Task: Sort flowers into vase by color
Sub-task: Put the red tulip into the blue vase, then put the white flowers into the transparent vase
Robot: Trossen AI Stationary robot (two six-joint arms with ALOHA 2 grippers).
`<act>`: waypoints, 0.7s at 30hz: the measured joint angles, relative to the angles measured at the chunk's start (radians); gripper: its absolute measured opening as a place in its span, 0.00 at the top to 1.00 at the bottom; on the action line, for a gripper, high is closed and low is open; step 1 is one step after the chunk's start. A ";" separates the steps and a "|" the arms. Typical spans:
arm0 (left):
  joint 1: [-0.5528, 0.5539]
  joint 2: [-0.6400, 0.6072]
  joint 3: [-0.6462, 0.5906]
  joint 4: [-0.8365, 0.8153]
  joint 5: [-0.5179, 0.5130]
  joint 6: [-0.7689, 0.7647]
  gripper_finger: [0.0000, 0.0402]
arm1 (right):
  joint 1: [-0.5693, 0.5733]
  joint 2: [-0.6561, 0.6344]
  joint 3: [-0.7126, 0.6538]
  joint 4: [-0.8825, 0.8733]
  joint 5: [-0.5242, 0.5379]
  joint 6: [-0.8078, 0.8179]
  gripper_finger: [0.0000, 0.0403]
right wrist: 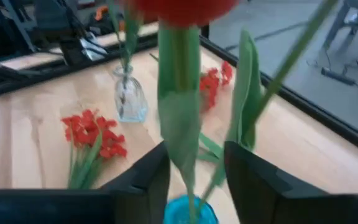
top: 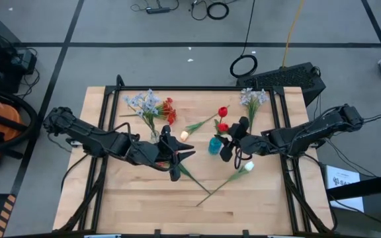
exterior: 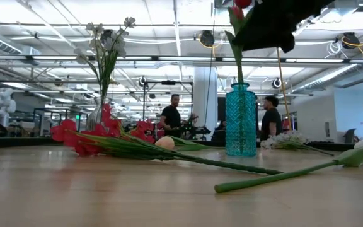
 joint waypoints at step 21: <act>-0.001 -0.029 0.000 -0.148 -0.023 -0.121 0.79 | 0.006 -0.393 0.001 -0.377 -0.120 0.209 0.55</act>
